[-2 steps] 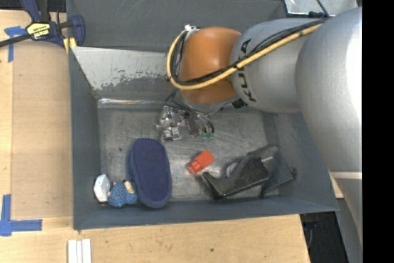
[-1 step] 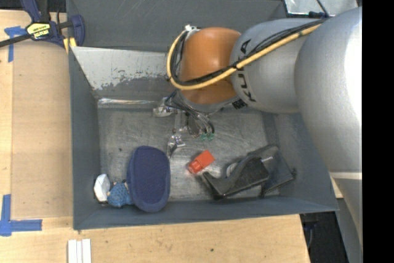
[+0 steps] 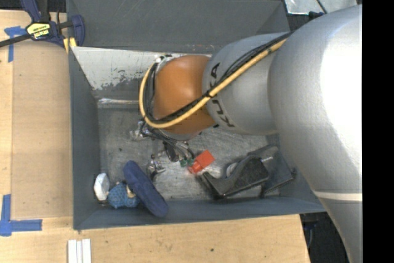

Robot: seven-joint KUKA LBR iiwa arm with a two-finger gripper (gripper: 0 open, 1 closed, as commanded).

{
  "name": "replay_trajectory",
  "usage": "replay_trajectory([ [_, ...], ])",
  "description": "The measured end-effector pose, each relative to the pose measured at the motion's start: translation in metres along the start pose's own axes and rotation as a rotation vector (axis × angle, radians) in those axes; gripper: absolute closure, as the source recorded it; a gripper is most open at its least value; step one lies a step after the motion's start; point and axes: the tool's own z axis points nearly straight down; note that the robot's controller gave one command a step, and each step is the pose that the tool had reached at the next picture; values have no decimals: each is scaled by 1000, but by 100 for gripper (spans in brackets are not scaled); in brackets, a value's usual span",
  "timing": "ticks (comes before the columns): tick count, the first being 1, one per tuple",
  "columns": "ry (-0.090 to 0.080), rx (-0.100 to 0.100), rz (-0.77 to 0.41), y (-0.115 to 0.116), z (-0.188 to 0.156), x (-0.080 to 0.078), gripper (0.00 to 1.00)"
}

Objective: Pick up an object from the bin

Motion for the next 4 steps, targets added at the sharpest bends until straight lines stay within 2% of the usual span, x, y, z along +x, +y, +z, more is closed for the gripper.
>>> replay_trajectory([
  [1,4,-2,-50,-1,-122,30,0],
  [2,7,-3,-131,34,-8,35,0],
  [3,13,-3,-130,35,-6,36,100],
  [4,-18,-11,-581,12,-4,33,100],
])
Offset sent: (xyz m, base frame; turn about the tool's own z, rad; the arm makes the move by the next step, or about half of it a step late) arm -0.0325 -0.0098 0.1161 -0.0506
